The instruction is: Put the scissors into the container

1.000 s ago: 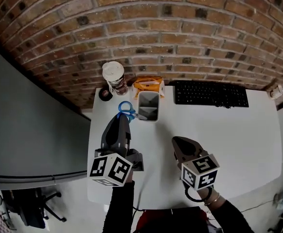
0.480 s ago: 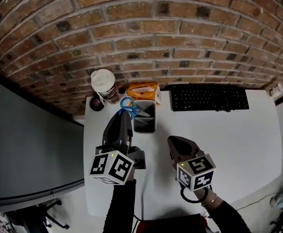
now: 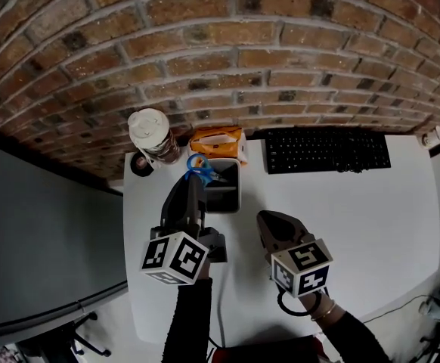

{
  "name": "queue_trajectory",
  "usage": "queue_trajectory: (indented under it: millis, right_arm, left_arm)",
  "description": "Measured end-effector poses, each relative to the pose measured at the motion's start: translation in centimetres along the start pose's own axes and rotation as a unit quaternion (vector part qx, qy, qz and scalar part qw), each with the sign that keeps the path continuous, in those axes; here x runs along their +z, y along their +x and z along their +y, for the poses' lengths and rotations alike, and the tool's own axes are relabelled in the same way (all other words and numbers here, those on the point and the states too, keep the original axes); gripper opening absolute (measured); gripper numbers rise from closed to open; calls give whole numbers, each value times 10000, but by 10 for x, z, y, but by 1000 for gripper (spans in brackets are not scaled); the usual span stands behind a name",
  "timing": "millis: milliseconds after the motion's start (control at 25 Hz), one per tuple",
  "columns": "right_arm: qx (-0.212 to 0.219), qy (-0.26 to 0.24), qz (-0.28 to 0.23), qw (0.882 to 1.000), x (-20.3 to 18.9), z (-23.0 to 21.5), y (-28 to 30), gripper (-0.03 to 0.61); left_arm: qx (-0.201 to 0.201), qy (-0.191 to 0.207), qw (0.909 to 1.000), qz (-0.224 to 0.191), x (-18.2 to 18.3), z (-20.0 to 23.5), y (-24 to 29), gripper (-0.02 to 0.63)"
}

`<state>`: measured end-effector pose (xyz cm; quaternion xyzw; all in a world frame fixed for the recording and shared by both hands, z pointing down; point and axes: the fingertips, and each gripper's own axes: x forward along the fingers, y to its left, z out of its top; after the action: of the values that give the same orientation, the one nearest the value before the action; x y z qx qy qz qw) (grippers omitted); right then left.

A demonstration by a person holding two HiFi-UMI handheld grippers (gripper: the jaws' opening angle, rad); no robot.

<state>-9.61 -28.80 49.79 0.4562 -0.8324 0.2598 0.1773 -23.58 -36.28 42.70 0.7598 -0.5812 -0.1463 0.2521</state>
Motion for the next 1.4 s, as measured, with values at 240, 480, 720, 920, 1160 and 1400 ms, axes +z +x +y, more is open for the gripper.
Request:
queue_trajectory:
  millis: [240,480,720,920,1160,1400]
  right_arm:
    - [-15,23,106,9999,-6,-4,8,9]
    - [-43,72,139,9999,-9,-9,15,9]
    - [-60,61,183,9998,-11,-10,18,9]
    - [-39,65,221,9997,-12,-8,20,9]
    - [-12,66,268,9996,-13,-7,21,9]
    - [-10,72,276,9996,-16,-8,21,9]
  left_arm:
    - [52,-117,9998,142,-16,11,7,32]
    - [121,-150,9995,246,-26,18,11,32]
    - [203,-164,9993,279,-28,26,12,34]
    - [260,-89,9991,310,-29,32,11,37]
    - [381,122,9983,424,-31,38,9,46]
    - [449,182,9974,524,-34,45,5,61]
